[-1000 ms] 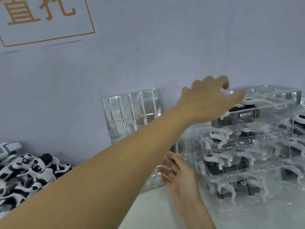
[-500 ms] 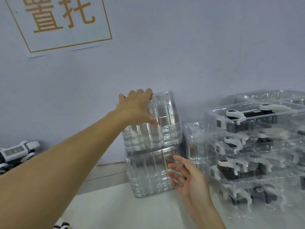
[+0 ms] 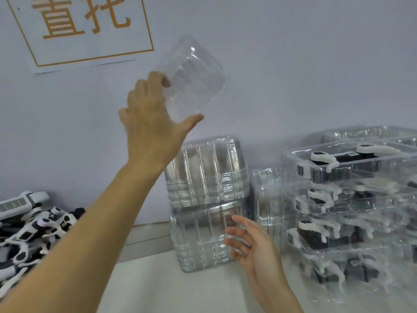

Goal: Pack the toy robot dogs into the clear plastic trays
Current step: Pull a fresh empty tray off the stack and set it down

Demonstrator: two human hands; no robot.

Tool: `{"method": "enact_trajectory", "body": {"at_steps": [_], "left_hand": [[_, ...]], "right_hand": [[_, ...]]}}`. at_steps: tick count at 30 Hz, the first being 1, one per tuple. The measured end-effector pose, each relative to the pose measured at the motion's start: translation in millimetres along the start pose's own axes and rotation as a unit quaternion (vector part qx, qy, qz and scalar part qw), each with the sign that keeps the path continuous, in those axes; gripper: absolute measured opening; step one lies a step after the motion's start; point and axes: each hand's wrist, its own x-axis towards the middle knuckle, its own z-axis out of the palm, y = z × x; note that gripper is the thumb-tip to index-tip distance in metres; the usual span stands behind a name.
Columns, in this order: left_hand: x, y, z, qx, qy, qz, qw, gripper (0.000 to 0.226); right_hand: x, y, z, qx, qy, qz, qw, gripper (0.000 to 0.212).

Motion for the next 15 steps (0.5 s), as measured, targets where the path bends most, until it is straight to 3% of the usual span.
{"method": "enact_trajectory", "body": {"at_steps": [7, 10, 15], "left_hand": [[-101, -20, -39, -0.141, 0.140, -0.173, 0.965, 0.078], [-136, -34, -46, -0.168, 0.159, -0.246, 0.941, 0.079], [-158, -45, -43, -0.187, 0.137, -0.287, 0.930, 0.060]], "right_hand": [[-2, 3, 5, -0.050, -0.015, -0.031, 0.998, 0.026], [-4, 2, 10, -0.097, -0.038, -0.060, 0.993, 0.028], [-10, 2, 26, -0.195, -0.089, -0.140, 0.967, 0.028]]}}
